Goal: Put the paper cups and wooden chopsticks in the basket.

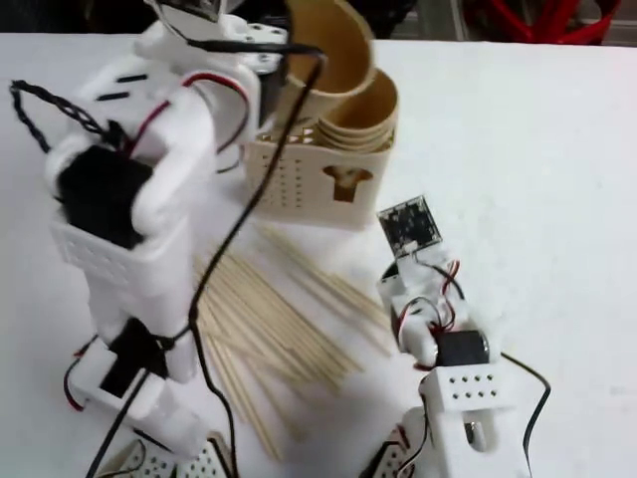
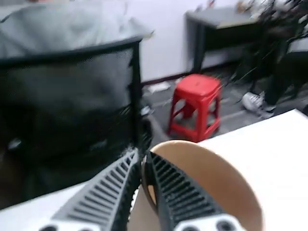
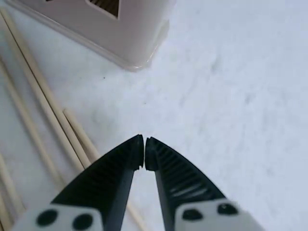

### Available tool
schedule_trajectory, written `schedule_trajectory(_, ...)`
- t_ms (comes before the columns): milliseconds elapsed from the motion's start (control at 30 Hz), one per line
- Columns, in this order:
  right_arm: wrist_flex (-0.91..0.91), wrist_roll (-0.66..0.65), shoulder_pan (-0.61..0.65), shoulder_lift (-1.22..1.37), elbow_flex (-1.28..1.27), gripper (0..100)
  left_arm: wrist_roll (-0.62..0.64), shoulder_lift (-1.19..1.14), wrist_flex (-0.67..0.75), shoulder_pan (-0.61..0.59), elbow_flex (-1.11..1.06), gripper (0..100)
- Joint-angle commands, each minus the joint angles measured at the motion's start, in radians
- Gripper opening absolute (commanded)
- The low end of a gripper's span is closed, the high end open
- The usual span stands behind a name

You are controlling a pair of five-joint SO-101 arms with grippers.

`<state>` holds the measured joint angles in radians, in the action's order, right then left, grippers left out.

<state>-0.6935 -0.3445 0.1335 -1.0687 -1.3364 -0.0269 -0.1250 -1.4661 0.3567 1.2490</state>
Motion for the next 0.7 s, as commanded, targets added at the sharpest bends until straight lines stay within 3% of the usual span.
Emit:
schedule_trajectory(0, 0.018, 0.008, -0.012, -0.022, 0.008, 2.1, 0.018, 0.002, 0.083, 0.076, 0.015, 2)
schedule_trajectory(667, 0.018, 0.008, -0.01, -0.022, 0.008, 2.1, 0.018, -0.357, 0.313, 0.065, 0.012, 2)
